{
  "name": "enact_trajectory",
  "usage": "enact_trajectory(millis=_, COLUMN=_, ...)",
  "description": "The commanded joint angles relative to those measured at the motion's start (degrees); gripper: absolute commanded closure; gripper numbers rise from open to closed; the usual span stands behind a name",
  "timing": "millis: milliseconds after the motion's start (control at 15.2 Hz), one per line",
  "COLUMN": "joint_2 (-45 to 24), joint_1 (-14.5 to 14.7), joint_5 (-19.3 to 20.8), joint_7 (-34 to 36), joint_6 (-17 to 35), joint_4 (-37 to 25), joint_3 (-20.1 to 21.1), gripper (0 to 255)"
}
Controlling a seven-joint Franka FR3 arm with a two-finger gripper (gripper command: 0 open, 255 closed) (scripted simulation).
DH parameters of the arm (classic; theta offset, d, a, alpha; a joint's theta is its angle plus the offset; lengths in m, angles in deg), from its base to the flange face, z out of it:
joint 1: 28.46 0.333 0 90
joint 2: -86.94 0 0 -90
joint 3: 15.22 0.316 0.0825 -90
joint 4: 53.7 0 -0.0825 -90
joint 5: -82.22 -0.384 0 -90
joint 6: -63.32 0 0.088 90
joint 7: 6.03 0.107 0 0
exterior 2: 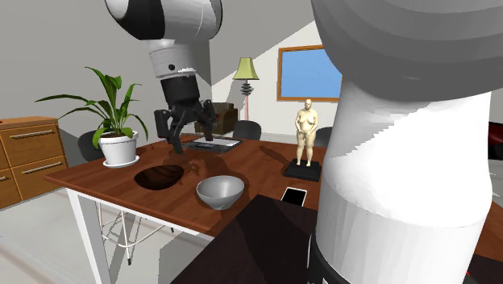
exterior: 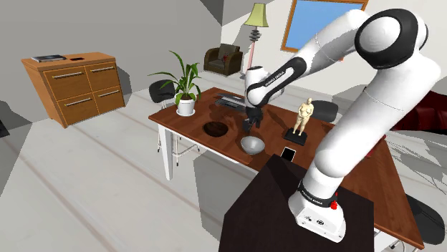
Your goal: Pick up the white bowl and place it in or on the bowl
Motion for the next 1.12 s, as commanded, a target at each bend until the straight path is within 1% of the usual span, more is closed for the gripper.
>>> enact_trajectory(millis=0, joint_2=-4.8, joint_1=-0.2, joint_5=0.0, joint_7=-0.1, joint_6=4.3, joint_4=-0.7, joint_3=-0.5, gripper=0)
enact_trajectory(millis=330, joint_2=-17.6, joint_1=-1.1, joint_5=-1.2, joint_7=-1.7, joint_6=13.2, joint_4=-4.7, joint_3=-1.6, gripper=0)
enact_trajectory(millis=594, joint_2=-27.7, joint_1=-2.7, joint_5=-3.0, joint_7=-3.4, joint_6=18.9, joint_4=-9.4, joint_3=-1.3, gripper=0)
enact_trajectory(millis=1056, joint_2=-33.0, joint_1=-3.7, joint_5=-3.7, joint_7=-3.8, joint_6=23.5, joint_4=-10.0, joint_3=-0.9, gripper=0)
